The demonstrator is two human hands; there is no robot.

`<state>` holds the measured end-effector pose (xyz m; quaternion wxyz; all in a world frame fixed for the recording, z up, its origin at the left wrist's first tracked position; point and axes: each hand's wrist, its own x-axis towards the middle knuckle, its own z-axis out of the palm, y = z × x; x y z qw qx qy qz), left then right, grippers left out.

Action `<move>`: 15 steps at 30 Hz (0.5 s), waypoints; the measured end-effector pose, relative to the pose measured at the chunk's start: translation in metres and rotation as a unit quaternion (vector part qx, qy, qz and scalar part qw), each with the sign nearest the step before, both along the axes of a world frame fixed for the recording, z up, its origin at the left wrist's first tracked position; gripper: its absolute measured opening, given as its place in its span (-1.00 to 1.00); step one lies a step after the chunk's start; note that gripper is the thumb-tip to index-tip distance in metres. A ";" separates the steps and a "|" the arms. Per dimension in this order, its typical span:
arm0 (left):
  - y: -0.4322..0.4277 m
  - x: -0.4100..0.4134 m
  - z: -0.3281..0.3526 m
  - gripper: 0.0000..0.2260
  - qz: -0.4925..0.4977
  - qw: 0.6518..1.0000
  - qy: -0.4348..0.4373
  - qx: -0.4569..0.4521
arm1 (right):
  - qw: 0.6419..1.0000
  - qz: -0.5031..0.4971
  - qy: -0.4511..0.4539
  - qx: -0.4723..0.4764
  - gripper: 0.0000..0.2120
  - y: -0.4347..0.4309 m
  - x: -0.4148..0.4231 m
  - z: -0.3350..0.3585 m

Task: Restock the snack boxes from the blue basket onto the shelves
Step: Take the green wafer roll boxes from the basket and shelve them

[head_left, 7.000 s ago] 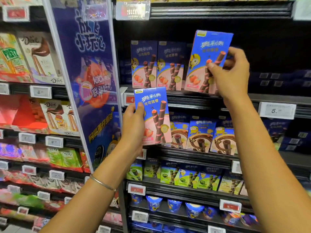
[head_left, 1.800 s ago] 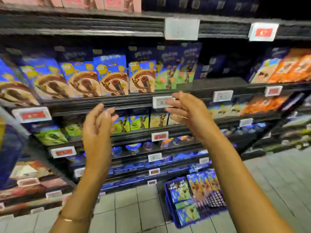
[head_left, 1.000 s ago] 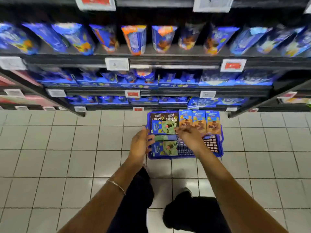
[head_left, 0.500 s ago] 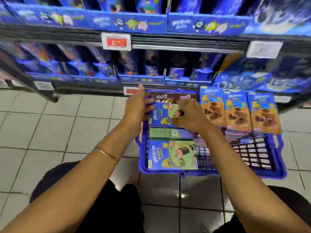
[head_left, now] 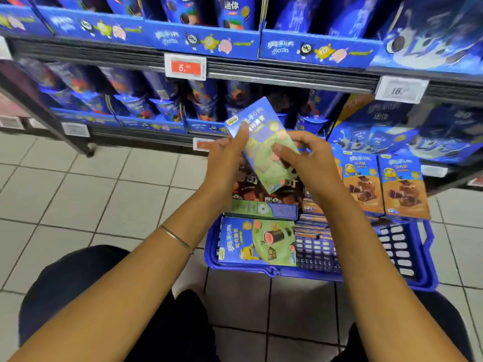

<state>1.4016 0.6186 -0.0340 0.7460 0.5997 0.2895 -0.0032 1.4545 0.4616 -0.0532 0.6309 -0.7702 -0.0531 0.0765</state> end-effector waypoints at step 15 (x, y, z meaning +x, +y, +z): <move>0.021 -0.008 -0.003 -0.65 0.092 0.992 -0.055 -0.073 | 0.995 0.050 0.072 -0.038 -0.82 0.008 -0.038 -0.026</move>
